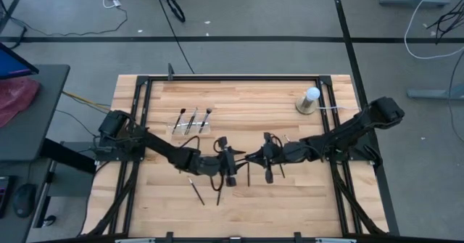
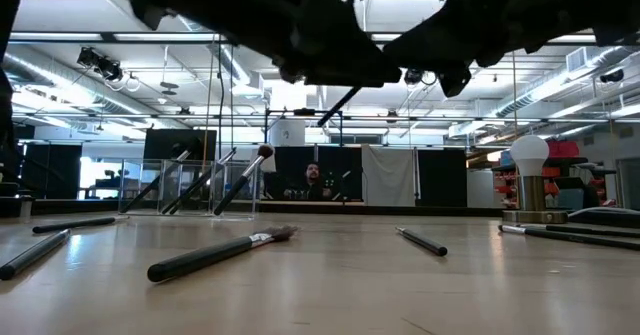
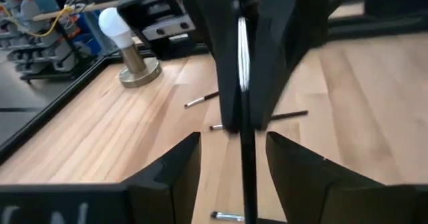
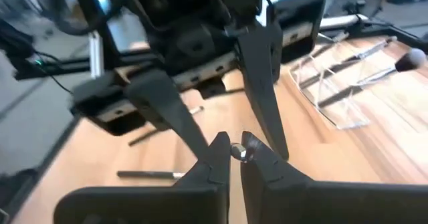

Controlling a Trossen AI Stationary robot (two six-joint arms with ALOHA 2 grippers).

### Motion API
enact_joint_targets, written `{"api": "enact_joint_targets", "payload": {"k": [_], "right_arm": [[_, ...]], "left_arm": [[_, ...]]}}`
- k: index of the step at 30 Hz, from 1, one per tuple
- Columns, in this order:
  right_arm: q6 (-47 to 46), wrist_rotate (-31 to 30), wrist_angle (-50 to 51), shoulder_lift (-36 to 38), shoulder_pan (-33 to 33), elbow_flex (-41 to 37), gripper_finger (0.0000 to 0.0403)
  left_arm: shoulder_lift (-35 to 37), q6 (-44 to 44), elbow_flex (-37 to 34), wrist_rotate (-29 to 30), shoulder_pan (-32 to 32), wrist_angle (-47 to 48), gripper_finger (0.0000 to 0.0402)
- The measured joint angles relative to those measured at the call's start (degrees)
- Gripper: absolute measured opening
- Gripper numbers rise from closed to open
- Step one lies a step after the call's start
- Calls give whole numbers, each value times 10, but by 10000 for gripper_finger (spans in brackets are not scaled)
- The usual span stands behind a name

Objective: Pick & Place Makeup Brushes
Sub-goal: Put the black liner brush into the transparent organizer

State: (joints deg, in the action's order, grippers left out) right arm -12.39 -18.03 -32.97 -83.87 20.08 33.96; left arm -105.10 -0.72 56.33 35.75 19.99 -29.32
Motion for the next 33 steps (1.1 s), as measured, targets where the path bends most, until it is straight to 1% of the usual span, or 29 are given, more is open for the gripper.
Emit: {"api": "enact_joint_targets", "payload": {"k": [3,6,14,17,21,24,26,28,31,33], "right_arm": [[2,-9,28,-6,0,14,10],[4,-11,27,-9,0,17,10],[-2,-16,36,-9,0,17,14],[7,-14,36,-9,0,17,31],[24,-10,41,4,-1,17,74],[32,-15,51,33,1,16,104],[34,-19,65,50,6,16,118],[35,-33,78,65,15,11,126],[35,-50,78,78,29,-2,131],[34,-54,68,78,35,-13,130]], "left_arm": [[0,4,25,2,-1,56,157],[0,4,34,2,-2,71,128],[0,-5,33,-2,-2,77,24],[0,-6,33,1,-2,80,19],[1,-42,32,14,-2,100,19],[3,-68,7,38,0,112,19],[5,-83,-27,63,3,97,19],[20,-94,-71,74,2,29,19],[55,-118,-157,84,2,-72,19],[80,-124,-214,105,1,-137,19]]}}
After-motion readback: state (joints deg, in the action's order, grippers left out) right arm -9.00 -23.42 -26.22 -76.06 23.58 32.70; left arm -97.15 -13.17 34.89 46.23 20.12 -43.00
